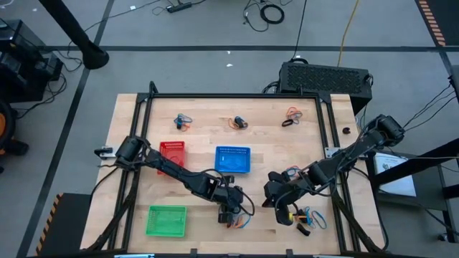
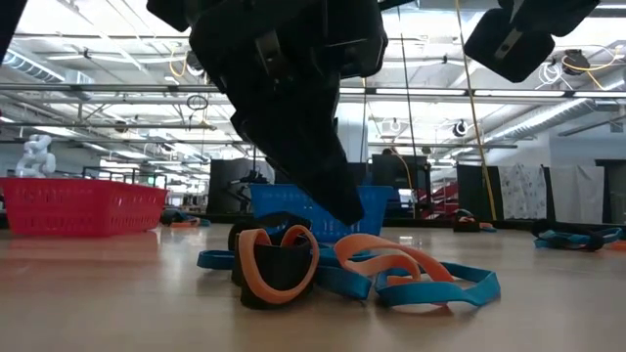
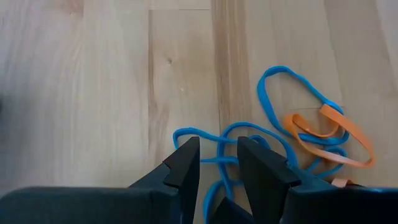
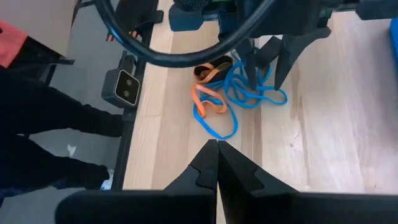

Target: Sort rubber bands into baskets

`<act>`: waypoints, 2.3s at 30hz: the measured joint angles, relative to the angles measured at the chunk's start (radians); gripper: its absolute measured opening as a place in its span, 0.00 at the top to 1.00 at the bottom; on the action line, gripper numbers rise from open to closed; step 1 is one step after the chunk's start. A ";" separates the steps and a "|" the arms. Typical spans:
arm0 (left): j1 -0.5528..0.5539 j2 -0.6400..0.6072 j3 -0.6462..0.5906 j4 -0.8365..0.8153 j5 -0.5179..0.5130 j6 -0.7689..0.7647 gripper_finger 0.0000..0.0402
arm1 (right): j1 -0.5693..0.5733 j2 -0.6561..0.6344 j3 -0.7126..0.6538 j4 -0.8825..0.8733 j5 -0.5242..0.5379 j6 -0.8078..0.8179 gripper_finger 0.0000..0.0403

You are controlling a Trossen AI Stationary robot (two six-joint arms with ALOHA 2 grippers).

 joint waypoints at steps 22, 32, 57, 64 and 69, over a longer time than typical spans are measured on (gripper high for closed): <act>0.018 0.058 0.001 0.023 -0.021 -0.215 0.71 | 0.000 0.000 0.000 0.001 0.002 -0.010 1.00; 0.018 0.059 0.001 0.027 -0.020 -0.218 0.96 | 0.000 0.000 0.000 0.001 0.002 -0.029 1.00; 0.031 -0.271 0.012 -0.100 -0.086 -0.193 1.00 | -0.004 0.000 0.000 0.046 0.113 -0.048 1.00; 0.011 -0.472 -0.143 -0.215 -0.218 -0.262 1.00 | -0.048 0.000 0.000 0.207 0.185 -0.155 1.00; 0.010 -0.623 -0.280 -0.281 -0.283 -0.348 1.00 | -0.101 0.000 0.000 0.291 0.210 -0.217 1.00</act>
